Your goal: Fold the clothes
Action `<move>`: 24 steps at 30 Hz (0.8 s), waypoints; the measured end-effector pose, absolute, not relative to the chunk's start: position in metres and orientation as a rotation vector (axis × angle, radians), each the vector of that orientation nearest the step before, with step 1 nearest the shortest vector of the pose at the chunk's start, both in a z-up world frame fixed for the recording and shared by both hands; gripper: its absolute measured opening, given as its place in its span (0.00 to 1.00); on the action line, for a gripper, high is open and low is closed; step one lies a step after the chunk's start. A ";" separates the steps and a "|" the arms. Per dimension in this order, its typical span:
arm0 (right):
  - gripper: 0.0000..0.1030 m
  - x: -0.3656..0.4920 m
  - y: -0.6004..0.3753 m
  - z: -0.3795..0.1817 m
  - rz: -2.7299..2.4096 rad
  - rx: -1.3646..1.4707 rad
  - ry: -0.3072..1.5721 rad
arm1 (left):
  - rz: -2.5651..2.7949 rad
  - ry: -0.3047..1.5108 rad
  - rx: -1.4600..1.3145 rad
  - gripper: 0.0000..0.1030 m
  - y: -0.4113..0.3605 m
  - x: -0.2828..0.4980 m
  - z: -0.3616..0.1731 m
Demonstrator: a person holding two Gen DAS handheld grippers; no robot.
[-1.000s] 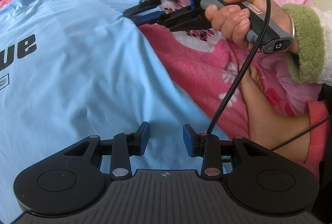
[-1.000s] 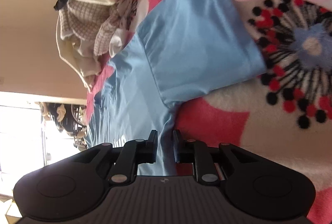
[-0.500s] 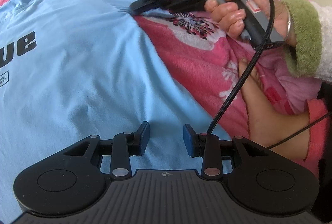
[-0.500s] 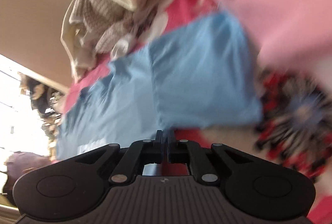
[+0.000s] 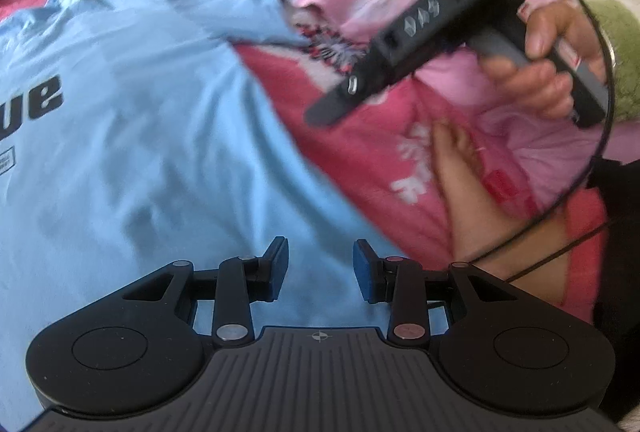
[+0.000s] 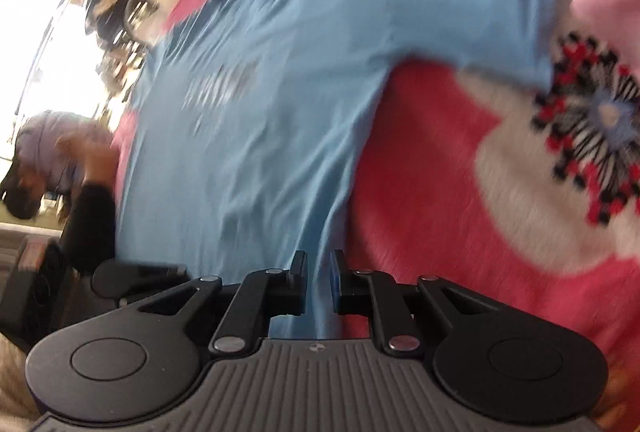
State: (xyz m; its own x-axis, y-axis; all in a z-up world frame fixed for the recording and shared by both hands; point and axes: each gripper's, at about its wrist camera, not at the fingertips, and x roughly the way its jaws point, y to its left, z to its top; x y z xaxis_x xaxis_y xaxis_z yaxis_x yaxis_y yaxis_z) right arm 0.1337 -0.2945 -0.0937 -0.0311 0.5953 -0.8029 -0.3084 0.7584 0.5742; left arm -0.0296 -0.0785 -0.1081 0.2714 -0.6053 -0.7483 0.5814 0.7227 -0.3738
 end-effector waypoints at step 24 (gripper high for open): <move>0.09 0.127 -0.317 -0.131 0.563 0.382 1.470 | -0.826 1.088 -0.046 0.34 -0.079 -0.061 -0.125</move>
